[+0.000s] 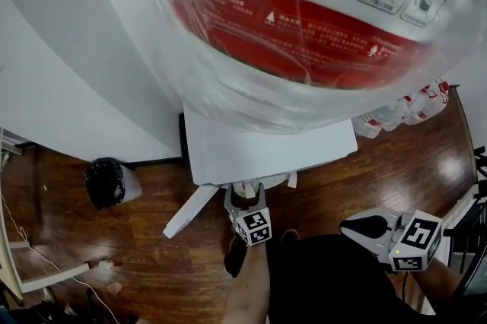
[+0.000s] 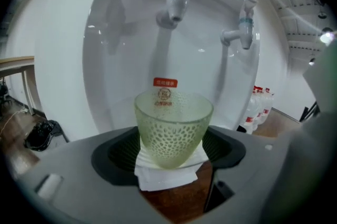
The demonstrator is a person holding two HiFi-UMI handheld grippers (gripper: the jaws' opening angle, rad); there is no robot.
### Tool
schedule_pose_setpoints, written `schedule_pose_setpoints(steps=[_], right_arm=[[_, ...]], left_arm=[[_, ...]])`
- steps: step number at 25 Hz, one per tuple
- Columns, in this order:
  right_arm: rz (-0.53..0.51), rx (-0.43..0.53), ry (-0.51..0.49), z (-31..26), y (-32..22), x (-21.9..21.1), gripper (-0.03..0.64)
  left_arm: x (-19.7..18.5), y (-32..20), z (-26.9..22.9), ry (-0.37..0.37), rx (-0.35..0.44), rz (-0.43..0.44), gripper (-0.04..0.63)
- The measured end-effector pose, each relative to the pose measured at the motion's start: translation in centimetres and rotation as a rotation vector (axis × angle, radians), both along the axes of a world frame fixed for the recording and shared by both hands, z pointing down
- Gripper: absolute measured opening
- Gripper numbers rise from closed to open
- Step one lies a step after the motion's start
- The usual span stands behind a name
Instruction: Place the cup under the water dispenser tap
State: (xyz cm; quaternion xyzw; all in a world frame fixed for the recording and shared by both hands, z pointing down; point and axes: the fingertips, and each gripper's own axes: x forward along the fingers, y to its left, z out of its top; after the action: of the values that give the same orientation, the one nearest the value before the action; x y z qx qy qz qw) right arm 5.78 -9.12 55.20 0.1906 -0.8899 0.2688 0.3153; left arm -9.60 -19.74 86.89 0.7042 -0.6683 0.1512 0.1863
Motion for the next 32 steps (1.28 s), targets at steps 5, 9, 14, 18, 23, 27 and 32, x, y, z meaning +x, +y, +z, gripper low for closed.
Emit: schedule_pose_setpoints(steps=[5,9,14,18,23,27,32], right_arm=[[0.008,-0.013,-0.018,-0.7,0.1,-0.3,0.035],[0.007,-0.015,-0.041,-2.4,0.3,-0.8,0.041],[0.005,-0.012,-0.094,-5.5,0.7,-1.4,0.044],[0.009,-0.002,-0.147,-8.8,-0.1,-0.1,0.043],[0.008,0.035,-0.233,-13.5,0.3,0.2,0.043],[-0.008,0.096,-0.238,-16.3,0.8,1.0,0.04],[0.025,0.157,-0.34,-20.0,0.1,1.6,0.0]], left_arm=[[0.6,0.9,-0.9,0.006,-0.011,0.08,0.376],[1.4,3.4,-1.6,0.049,-0.051,0.076,0.387],[2.1,8.4,-7.9,0.062,-0.047,0.135,0.217],[4.0,9.7,-15.3,0.066,0.004,0.188,0.202],[1.8,10.5,-25.7,0.074,0.091,0.156,0.094],[0.3,12.0,-33.8,0.096,0.169,0.151,0.084],[0.0,13.5,-42.2,0.143,0.226,0.185,0.095]])
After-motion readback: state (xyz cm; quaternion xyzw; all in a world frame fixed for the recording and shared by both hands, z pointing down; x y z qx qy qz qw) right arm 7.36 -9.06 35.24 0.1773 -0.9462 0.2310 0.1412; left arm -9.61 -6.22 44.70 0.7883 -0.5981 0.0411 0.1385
